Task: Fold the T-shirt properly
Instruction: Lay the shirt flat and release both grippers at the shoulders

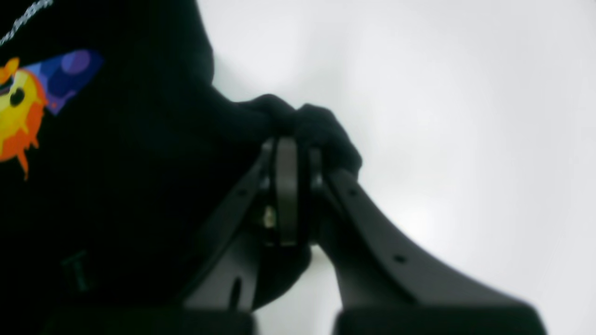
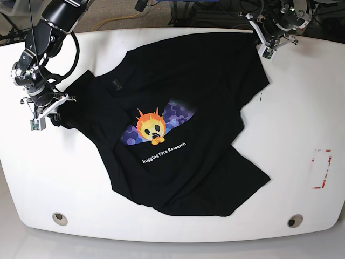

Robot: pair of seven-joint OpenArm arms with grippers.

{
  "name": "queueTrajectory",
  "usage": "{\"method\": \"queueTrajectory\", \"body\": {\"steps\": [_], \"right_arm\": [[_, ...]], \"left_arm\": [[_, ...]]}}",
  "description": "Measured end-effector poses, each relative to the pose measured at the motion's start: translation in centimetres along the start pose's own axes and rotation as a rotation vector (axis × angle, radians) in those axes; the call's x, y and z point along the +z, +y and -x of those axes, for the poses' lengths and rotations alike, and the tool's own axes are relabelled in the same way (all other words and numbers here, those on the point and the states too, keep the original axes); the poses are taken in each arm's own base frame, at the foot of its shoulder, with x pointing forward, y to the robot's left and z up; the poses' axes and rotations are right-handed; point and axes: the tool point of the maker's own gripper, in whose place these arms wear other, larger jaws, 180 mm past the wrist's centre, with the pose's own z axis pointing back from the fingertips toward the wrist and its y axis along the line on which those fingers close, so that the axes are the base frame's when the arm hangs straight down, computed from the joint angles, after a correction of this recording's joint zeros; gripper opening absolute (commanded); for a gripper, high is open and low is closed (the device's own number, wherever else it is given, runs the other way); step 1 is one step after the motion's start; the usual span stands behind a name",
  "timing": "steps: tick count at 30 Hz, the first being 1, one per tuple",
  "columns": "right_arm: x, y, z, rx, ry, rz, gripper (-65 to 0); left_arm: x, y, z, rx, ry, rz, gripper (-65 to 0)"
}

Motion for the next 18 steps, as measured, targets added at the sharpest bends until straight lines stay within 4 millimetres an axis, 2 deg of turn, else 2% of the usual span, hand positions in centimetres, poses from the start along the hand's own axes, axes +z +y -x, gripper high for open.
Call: {"method": "queueTrajectory", "body": {"steps": [4,5,7,10,12,14,15,18], "right_arm": [[-0.1,0.3,0.4,-0.002,0.008,-0.008,-65.0],[-0.1,0.3,0.3,-0.001,0.004,-0.008,-60.4],[-0.1,0.3,0.3,-0.002,0.004,-0.008,-50.7],[-0.2,0.6,0.5,-0.019,0.001,-0.011,-30.6],[-0.3,1.1,0.7,-0.027,0.003,-0.020,-18.1],[-0.2,1.4,0.6,-0.024,-0.002,-0.021,-10.6],[0.1,1.5,0.5,-0.016,-0.007,-0.019,-8.6],[1.1,2.1,-0.2,-0.007,-0.039,-0.019,-8.2]], "left_arm": [[0.1,-0.4,0.3,0.006,-0.005,0.010,-48.2],[0.1,-0.4,0.2,0.005,-0.007,0.008,-43.1],[0.0,-0.2,-0.2,0.002,-0.018,0.004,-36.9],[-0.1,-0.1,-0.6,0.000,-0.026,0.002,-29.0],[-0.1,0.0,-0.8,-0.003,-0.031,-0.001,-26.9],[-0.2,0.2,-1.2,-0.006,-0.040,-0.004,-26.9],[-0.2,0.4,-1.6,-0.010,-0.048,-0.007,-26.9],[-0.3,0.2,-2.6,-0.058,-0.071,0.016,-26.9]]}}
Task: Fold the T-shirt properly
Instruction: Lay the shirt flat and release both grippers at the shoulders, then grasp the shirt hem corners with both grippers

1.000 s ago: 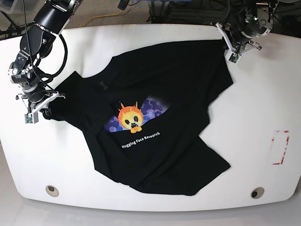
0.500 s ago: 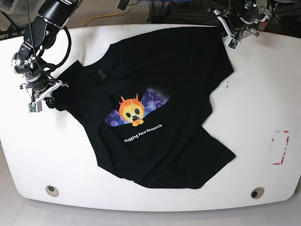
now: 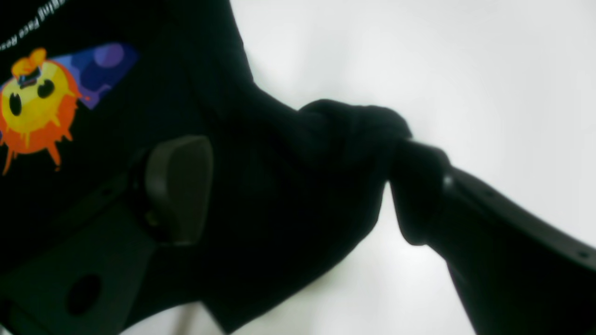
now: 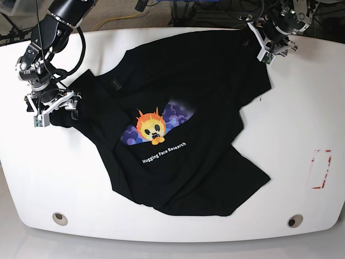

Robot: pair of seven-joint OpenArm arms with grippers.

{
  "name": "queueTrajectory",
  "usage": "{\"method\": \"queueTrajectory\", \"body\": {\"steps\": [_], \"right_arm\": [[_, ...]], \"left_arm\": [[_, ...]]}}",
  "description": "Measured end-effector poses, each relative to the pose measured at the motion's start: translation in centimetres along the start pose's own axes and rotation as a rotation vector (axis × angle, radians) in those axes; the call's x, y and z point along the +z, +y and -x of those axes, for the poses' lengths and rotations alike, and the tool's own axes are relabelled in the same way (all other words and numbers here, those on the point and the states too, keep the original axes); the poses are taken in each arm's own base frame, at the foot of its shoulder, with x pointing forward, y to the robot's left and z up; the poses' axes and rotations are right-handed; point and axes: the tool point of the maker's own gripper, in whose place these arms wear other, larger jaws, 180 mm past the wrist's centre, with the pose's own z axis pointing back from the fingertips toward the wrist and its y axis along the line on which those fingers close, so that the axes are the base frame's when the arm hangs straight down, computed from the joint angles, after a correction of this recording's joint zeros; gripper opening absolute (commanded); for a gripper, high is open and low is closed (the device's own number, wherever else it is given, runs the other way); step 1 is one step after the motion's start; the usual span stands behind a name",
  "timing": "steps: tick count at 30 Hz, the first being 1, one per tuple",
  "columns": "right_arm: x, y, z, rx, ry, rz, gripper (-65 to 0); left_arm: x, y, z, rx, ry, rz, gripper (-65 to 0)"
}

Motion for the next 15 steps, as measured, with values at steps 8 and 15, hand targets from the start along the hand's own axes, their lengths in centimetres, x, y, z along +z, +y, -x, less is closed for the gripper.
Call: {"method": "queueTrajectory", "body": {"steps": [8,15], "right_arm": [[3.3,1.4,1.7,-0.142,0.014,-0.033,-8.2],[4.7,4.7,6.6,-0.256,0.087,-0.135,-8.2]], "left_arm": [[0.0,1.4,-3.5,-0.097,-0.082,-0.003,-26.9],[0.2,4.1,-8.0,-0.118,-0.186,-0.073,-27.1]]}}
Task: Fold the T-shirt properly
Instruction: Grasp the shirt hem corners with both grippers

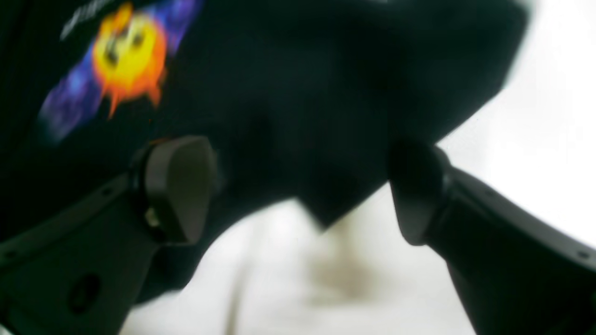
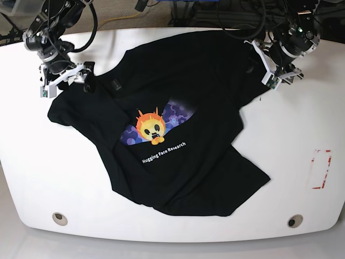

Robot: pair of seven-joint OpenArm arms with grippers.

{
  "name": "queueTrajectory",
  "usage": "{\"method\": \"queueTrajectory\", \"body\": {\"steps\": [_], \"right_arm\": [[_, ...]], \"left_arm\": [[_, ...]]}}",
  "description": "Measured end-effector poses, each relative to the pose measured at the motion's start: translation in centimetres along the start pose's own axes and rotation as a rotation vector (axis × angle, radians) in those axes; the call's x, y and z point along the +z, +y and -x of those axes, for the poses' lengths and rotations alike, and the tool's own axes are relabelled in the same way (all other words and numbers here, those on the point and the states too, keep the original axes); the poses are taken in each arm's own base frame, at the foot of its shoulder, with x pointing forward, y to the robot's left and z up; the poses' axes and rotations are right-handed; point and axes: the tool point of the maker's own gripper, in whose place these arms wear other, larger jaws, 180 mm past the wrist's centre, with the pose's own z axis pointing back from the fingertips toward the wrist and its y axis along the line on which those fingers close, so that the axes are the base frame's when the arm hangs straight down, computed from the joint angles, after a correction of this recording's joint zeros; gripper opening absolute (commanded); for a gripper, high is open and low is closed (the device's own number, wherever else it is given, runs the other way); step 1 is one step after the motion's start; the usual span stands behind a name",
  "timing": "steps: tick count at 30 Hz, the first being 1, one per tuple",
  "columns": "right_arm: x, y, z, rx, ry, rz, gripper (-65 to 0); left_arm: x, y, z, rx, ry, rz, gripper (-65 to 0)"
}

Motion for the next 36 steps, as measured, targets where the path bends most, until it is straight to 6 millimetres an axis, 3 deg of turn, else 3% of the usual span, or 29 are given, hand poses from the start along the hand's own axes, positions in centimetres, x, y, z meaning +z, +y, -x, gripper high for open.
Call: {"method": "queueTrajectory", "body": {"steps": [5,7,11,17,24,36], "right_arm": [[0.5,1.4,2.9,-0.030,0.058,-0.057,-8.2],[0.4,3.1,4.4,-0.030,0.099,-0.114,-8.2],[0.2,5.6,6.8,-0.021,0.167,-0.189,-8.2],[0.1,7.0,8.3,-0.031,0.205,-0.217,-8.2],[-0.6,7.9,10.0,-0.006,0.259,-0.232,-8.2],[-1.8,11.2,10.7,0.001,0.274,-0.341,-8.7]], "left_arm": [[0.1,3.2,-3.3,-0.002,-0.085,-0.082,-27.1],[0.2,4.9,-4.9,-0.011,-0.120,-0.126,-27.1],[0.3,6.0,-7.4,-0.025,-0.181,-0.151,-27.1],[0.9,8.5,-9.6,-0.094,-0.200,-0.217,-27.1],[1.1,10.1,-10.8,-0.121,-0.201,-0.277,-27.1],[0.9,10.8,-10.4,-0.124,-0.179,-0.288,-27.1]]}}
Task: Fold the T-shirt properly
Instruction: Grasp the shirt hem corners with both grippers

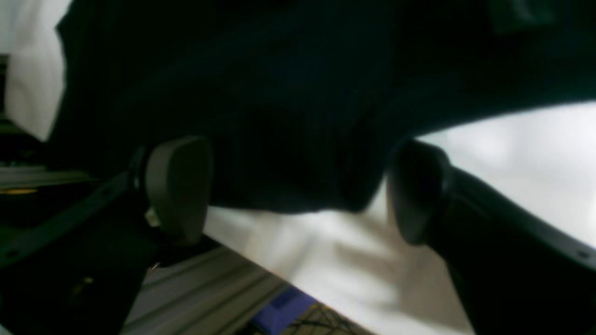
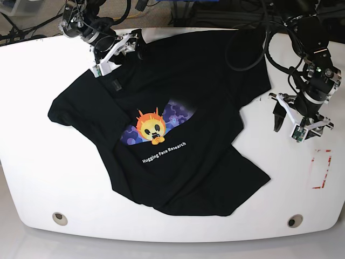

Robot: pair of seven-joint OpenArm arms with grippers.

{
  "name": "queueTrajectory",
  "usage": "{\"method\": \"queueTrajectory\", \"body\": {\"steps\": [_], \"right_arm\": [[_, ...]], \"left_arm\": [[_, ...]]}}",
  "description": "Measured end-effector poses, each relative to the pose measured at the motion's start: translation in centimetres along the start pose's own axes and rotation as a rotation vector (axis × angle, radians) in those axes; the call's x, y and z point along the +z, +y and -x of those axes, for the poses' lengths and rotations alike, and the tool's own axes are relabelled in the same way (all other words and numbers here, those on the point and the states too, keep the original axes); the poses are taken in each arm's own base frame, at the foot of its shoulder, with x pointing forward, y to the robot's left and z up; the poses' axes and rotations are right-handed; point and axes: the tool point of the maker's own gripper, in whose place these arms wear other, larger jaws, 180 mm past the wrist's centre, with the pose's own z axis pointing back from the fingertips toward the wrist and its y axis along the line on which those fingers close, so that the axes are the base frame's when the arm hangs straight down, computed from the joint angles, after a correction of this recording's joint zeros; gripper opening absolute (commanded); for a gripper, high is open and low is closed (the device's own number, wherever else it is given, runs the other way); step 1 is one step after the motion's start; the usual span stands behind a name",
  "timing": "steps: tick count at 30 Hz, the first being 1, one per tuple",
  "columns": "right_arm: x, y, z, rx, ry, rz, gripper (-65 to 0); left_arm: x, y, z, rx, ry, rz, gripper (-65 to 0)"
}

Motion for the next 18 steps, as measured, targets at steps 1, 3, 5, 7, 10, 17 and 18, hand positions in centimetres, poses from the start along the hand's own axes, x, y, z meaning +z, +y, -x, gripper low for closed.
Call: {"method": "queueTrajectory", "body": {"steps": [1,3,5,7,10,17,18], "right_arm": [[-0.3,0.2,-0.1,-0.001,0.000,-0.010,-10.3],[-0.8,0.5,-0.1,-0.004,-0.002,-0.030,-15.2],[-1.6,0.8,-0.3,-0.015,-0.005,-0.053,-23.6],[-2.1,0.8,-0.4,-0.032,-0.006,-0.067,-31.7],[-2.7,0.6,-0.7,-0.048,-0.005,-0.078,-41.9],[-3.1,0.0,-0.7,-0.030,0.033,-0.057,-65.0],[-3.0,-0.1,-0.7,-0.026,0.036,-0.053,-65.0]], "left_arm": [[-0.1,0.0,0.2,0.003,0.006,0.003,-27.1],[-0.3,0.1,0.2,0.005,0.006,0.001,-27.1],[-0.4,0.6,-0.1,-0.004,0.011,-0.017,-27.1],[-0.6,1.2,-0.7,-0.009,0.001,-0.033,-26.9],[-1.3,2.2,-1.7,-0.004,-0.018,-0.051,-26.8],[-4.5,3.7,-1.1,0.056,0.032,-0.044,-26.7],[-5.2,4.0,-1.2,0.074,0.036,-0.039,-26.7]]}}
